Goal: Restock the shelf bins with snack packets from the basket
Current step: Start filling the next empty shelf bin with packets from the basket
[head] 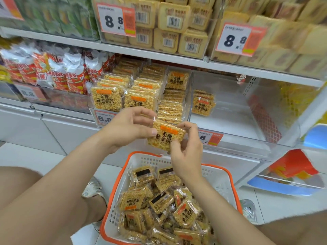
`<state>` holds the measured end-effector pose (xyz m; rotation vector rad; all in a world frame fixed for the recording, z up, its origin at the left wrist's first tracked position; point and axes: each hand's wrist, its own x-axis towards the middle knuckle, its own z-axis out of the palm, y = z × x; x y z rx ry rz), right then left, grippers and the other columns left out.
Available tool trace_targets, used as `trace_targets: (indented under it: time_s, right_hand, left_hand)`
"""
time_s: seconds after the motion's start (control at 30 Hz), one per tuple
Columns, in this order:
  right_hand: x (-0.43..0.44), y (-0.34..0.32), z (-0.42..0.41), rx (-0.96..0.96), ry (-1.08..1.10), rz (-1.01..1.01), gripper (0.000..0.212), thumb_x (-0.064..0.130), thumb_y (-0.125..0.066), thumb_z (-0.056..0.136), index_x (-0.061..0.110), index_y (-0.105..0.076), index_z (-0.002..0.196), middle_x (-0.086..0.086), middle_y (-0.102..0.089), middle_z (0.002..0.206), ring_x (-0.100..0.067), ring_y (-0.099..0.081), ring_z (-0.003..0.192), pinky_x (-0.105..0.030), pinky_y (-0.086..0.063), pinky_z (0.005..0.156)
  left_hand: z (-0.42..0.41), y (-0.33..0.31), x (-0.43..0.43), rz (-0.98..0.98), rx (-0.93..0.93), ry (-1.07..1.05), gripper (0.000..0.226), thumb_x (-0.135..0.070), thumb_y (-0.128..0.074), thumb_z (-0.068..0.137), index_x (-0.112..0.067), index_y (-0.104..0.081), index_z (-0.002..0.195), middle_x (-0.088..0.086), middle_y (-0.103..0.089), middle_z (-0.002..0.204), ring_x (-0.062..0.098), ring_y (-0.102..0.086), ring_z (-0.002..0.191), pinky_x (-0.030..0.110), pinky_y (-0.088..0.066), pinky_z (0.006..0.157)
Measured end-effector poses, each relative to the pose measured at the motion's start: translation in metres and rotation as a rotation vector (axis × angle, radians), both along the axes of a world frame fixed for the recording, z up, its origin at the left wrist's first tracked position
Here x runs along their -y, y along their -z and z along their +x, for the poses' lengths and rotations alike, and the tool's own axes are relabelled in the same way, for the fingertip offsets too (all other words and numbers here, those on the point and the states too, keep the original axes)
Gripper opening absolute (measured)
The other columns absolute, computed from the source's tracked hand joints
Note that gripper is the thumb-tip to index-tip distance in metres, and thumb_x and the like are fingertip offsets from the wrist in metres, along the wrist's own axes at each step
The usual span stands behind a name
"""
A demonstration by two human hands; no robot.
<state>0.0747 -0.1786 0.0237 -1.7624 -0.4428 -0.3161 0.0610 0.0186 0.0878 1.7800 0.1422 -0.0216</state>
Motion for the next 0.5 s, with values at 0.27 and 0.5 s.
trace_targets:
  time_s: [0.27, 0.5]
  right_hand:
    - [0.005, -0.024, 0.005, 0.260, 0.234, -0.453, 0.034, 0.041, -0.063, 0.100, 0.028, -0.066, 0.132, 0.013, -0.060, 0.119, -0.012, -0.050, 0.116, -0.039, -0.040, 0.097]
    - [0.002, -0.053, 0.026, 0.324, 0.175, -0.512, 0.023, 0.030, -0.057, 0.106, 0.027, -0.059, 0.129, 0.015, -0.063, 0.117, -0.012, -0.055, 0.107, -0.039, -0.034, 0.095]
  left_hand:
    - [0.003, -0.009, 0.007, -0.036, 0.075, 0.027, 0.036, -0.003, -0.083, 0.087, -0.025, -0.075, 0.114, -0.001, -0.076, 0.111, 0.013, -0.075, 0.102, 0.038, -0.060, 0.096]
    - [0.015, -0.024, 0.013, 0.172, 0.358, -0.005, 0.039, -0.011, -0.077, 0.094, -0.023, -0.061, 0.128, -0.006, -0.069, 0.119, 0.008, -0.069, 0.109, 0.028, -0.057, 0.097]
